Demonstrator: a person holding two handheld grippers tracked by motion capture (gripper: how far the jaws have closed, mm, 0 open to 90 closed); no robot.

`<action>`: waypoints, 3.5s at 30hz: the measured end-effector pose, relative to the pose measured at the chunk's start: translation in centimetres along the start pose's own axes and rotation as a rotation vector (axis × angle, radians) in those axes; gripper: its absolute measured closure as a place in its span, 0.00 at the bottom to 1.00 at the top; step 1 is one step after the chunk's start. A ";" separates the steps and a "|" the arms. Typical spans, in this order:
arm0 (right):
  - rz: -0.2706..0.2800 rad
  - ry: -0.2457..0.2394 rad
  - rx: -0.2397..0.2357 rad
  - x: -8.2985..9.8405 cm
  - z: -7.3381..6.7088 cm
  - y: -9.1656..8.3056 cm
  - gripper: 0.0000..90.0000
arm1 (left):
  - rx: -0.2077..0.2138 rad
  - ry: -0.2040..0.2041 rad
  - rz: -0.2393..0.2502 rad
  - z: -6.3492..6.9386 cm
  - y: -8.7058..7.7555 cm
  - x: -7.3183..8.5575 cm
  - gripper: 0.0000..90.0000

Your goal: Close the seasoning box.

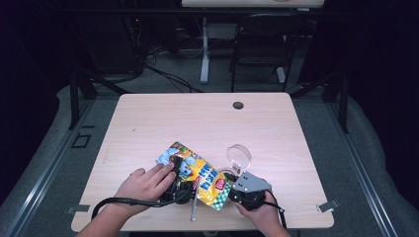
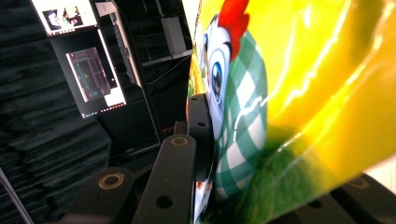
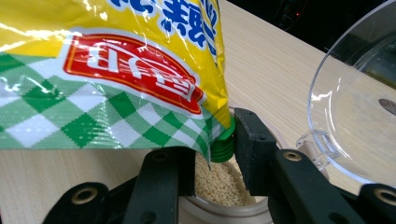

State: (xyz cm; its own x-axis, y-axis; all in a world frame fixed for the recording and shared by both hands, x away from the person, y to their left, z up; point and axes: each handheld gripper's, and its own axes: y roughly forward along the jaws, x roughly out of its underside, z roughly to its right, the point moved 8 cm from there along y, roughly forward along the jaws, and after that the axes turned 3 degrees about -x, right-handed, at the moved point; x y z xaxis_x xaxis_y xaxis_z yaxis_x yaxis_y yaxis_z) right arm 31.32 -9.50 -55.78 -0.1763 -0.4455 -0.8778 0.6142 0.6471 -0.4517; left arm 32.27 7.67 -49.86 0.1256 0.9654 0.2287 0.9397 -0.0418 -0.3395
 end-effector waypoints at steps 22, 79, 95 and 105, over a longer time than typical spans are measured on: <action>0.040 0.039 0.004 0.2 0.6 -0.3 0.67 | 0.068 -0.204 0.074 2.4 0.6 -0.1 0.94; 0.073 0.049 0.022 0.1 0.5 -0.8 0.61 | 0.217 -0.564 0.203 5.5 1.6 1.2 0.94; 0.076 0.062 0.029 0.1 0.9 -1.0 0.62 | 0.279 -0.681 0.250 5.9 1.7 1.6 0.95; 0.075 0.068 0.017 0.2 0.8 -0.9 0.62 | 0.316 -0.767 0.270 5.7 2.3 2.4 0.95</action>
State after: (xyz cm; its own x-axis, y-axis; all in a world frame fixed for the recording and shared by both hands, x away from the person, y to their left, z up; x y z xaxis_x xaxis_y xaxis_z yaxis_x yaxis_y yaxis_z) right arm 31.34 -10.59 -55.42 -0.1807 -0.3530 -0.9180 0.6405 0.6661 -0.3822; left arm 32.91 11.37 -55.34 -0.0247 0.8446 -0.5348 0.7621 -0.3304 -0.5569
